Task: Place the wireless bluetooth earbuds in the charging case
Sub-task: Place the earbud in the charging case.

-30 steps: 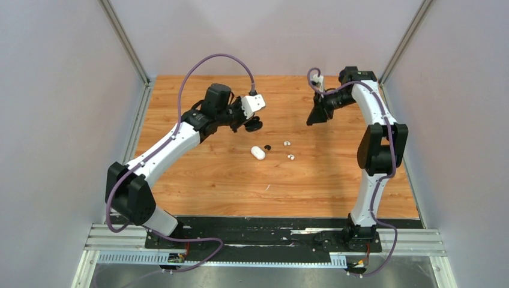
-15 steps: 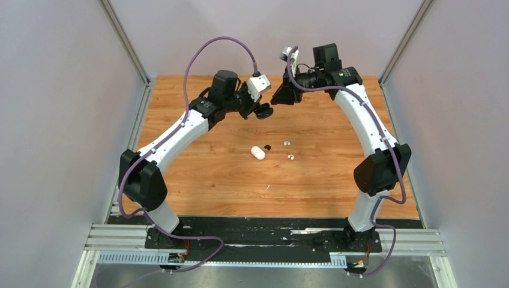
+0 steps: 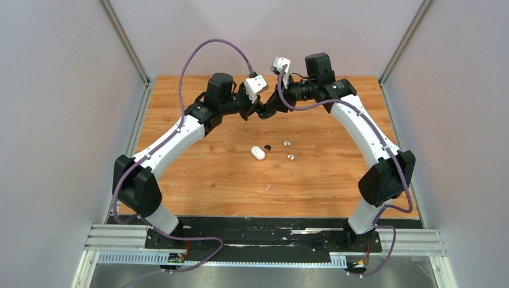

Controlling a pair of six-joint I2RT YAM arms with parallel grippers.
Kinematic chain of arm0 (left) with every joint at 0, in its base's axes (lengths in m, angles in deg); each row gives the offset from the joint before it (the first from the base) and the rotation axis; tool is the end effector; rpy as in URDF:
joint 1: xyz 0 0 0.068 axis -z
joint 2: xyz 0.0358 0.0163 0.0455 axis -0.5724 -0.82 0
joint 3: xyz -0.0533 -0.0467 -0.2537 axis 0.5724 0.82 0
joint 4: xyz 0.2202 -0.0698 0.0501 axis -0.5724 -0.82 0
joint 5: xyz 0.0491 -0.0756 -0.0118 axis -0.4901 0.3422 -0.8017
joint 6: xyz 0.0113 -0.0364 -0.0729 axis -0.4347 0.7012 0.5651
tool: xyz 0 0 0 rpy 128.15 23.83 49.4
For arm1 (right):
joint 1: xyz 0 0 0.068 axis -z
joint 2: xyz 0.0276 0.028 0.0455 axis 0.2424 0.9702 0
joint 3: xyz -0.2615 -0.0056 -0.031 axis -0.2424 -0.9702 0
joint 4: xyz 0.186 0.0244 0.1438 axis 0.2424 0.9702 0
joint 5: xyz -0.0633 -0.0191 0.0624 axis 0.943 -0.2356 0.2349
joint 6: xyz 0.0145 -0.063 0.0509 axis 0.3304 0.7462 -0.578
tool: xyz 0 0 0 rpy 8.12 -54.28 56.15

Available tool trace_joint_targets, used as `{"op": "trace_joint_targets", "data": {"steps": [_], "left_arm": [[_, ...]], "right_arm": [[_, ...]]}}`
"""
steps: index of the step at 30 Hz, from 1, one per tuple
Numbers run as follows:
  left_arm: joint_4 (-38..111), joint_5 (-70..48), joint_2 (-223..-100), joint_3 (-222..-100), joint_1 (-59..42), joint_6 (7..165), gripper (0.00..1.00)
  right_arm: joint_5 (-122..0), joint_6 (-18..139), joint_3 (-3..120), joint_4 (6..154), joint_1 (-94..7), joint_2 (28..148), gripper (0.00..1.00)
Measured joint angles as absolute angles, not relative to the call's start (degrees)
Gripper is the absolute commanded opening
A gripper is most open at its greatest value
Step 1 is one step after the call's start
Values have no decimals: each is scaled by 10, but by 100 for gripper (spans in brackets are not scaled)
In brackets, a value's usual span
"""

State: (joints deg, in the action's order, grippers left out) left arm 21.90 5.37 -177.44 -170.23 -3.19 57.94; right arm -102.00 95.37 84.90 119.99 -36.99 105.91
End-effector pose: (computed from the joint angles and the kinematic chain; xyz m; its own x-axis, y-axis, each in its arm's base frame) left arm 0.3075 -0.2249 0.3375 -0.0785 0.3510 -0.9331 0.8620 0.4941 0.1133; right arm 0.3201 0.1938 0.3626 -0.1172 -0.3865 -0.9148 -0.9743 0.2234 0.0304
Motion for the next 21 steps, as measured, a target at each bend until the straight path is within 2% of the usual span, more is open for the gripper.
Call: {"op": "trace_joint_targets", "data": {"steps": [21], "left_arm": [[292, 79, -1740, -1638, -32, 544, 0]], "right_arm": [[-966, 996, 802, 1174, -385, 1031, 0]]}}
